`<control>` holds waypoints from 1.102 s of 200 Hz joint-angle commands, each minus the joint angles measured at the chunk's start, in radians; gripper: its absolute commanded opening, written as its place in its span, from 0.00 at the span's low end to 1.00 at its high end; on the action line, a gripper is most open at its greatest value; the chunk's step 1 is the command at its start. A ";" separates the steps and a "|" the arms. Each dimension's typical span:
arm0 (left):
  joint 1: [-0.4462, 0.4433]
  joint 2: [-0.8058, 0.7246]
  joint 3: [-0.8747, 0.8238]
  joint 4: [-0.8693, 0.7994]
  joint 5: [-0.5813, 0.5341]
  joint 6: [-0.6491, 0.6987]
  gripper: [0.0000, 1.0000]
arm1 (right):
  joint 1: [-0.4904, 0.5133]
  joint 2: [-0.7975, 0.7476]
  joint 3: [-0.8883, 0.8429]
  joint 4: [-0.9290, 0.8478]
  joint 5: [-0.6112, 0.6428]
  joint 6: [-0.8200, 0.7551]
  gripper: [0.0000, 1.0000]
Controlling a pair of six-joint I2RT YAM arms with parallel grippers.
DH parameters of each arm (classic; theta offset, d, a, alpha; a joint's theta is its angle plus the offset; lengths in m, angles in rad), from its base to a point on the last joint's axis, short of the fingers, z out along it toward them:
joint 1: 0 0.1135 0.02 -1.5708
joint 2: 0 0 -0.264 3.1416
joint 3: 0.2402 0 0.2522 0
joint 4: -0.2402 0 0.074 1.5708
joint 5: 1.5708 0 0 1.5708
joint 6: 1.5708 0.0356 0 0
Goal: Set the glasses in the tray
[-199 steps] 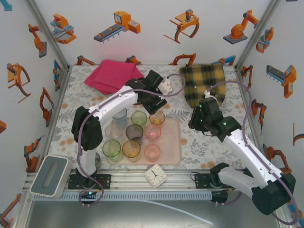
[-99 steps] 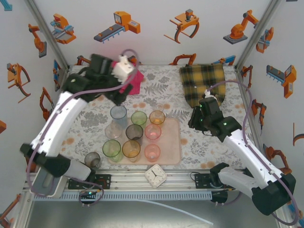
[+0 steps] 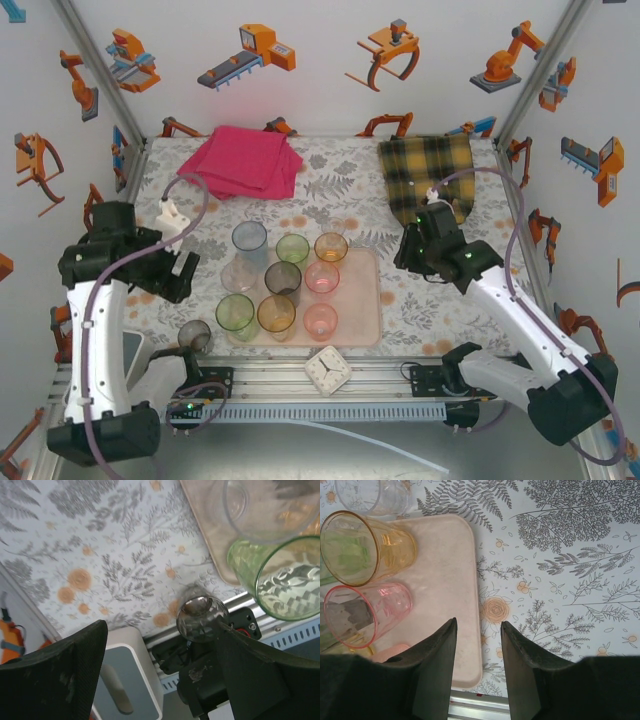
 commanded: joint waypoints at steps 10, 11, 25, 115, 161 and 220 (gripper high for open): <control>0.070 -0.045 -0.131 -0.083 0.119 0.182 0.76 | -0.006 -0.001 0.039 0.019 -0.012 -0.002 0.40; 0.071 -0.046 -0.136 -0.083 0.119 0.182 0.76 | -0.005 -0.001 0.039 0.019 -0.012 -0.004 0.40; 0.074 -0.062 -0.193 -0.059 0.123 0.200 0.75 | -0.005 -0.006 0.035 0.020 -0.011 -0.003 0.40; 0.076 -0.135 -0.414 0.111 0.065 0.213 0.65 | -0.004 -0.038 0.017 0.021 -0.003 -0.003 0.40; 0.077 -0.143 -0.470 0.149 0.049 0.215 0.56 | -0.006 -0.028 0.015 0.034 -0.012 -0.003 0.40; 0.076 -0.128 -0.502 0.193 0.059 0.222 0.47 | -0.005 -0.033 0.010 0.037 -0.017 0.001 0.40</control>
